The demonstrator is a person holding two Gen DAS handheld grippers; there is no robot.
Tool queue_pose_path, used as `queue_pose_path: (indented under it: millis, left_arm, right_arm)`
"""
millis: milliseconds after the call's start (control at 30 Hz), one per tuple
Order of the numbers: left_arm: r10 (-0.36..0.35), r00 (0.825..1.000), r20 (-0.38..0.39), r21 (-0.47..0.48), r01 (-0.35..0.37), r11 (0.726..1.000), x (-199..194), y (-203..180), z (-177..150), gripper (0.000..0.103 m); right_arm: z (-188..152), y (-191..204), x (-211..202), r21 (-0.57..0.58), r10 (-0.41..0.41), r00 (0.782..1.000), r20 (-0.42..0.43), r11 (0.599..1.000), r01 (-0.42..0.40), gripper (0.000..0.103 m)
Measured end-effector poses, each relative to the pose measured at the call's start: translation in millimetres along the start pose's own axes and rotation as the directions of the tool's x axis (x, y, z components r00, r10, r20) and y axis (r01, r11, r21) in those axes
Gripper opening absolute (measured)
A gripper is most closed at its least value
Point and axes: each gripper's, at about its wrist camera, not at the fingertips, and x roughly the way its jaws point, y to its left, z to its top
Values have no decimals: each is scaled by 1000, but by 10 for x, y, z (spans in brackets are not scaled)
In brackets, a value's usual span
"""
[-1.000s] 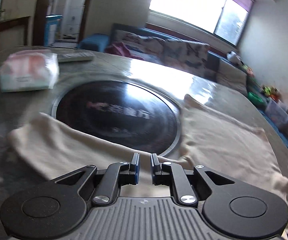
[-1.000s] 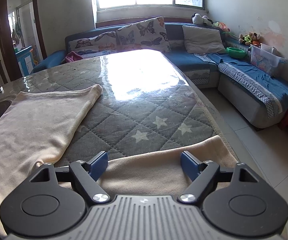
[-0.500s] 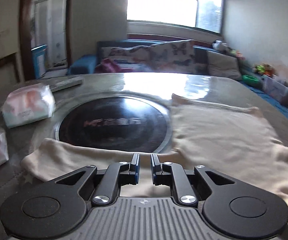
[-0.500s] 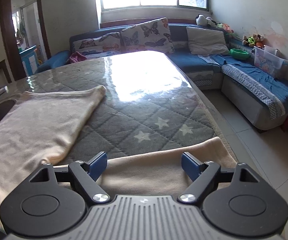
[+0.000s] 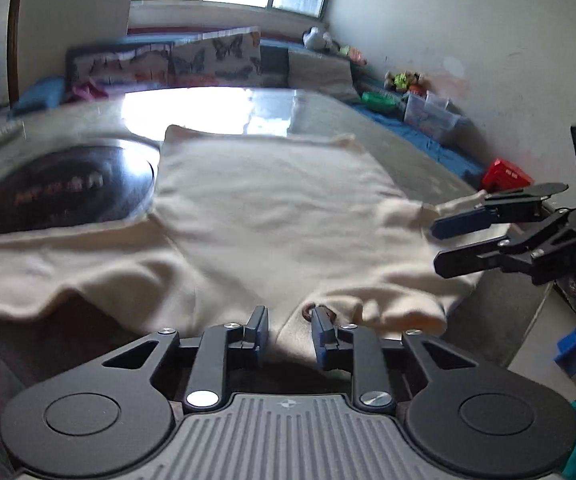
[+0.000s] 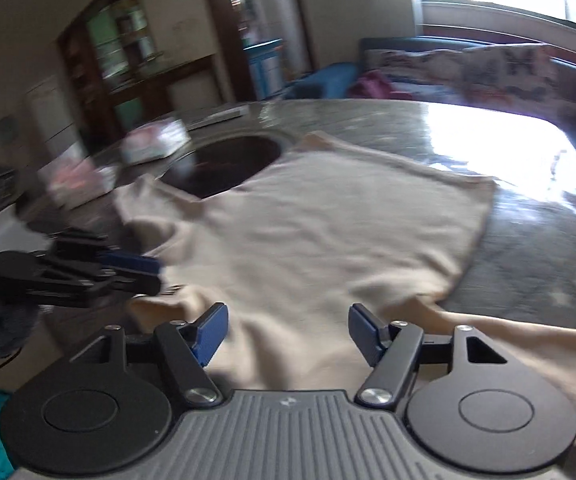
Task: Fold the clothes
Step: 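Lift and spread the sweatshirt flat with the left gripper, then open it, then grasp the sleeve without the dark logo with the right gripper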
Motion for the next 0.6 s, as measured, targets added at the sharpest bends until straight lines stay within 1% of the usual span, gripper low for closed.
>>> queue_pose_path:
  millis: [33, 67, 100, 167, 200, 233, 300, 333, 400, 500, 533, 600]
  left_arm:
    - [-10, 1000, 1, -12, 10, 1000, -14, 5, -25, 25]
    - [-26, 1000, -2, -22, 26, 999, -27, 11, -35, 25]
    - [-45, 999, -7, -33, 44, 998, -36, 20, -41, 25]
    - [-81, 997, -16, -55, 80, 995, -52, 38, -52, 25]
    - [-93, 996, -20, -58, 91, 994, -58, 46, -55, 25]
    - [-97, 995, -23, -55, 96, 994, -68, 56, -52, 27]
    - [-101, 995, -27, -47, 99, 994, -92, 91, -28, 28]
    - [-95, 995, -21, -45, 94, 995, -111, 116, -4, 28]
    - [-76, 997, 17, -54, 77, 996, -169, 189, 59, 28]
    - [-30, 996, 84, -111, 39, 993, -221, 350, 168, 28]
    - [-13, 995, 96, -135, 26, 991, -205, 421, 189, 28]
    - [37, 995, 94, -178, -20, 984, -142, 567, 192, 26]
  right_arm:
    - [-11, 92, 67, -30, 22, 1000, -16, 999, -23, 61]
    - [-24, 158, 121, -51, 38, 999, -34, 998, -40, 56]
    - [-31, 187, 150, -60, 46, 998, -45, 997, -48, 52]
    - [-65, 266, 239, -82, 72, 993, -90, 993, -79, 47]
    - [-84, 309, 286, -94, 85, 990, -115, 991, -96, 47]
    - [-94, 329, 304, -104, 86, 989, -123, 990, -99, 47]
    - [-109, 382, 287, -157, 83, 987, -140, 982, -105, 47]
    - [-109, 380, 264, -158, 86, 986, -144, 981, -109, 47]
    - [-105, 370, 216, -158, 89, 985, -150, 981, -113, 47]
    - [-86, 344, 153, -135, 104, 985, -137, 983, -123, 47]
    - [-71, 326, 138, -125, 107, 987, -122, 985, -122, 47]
    - [-43, 293, 128, -100, 112, 989, -95, 988, -121, 47]
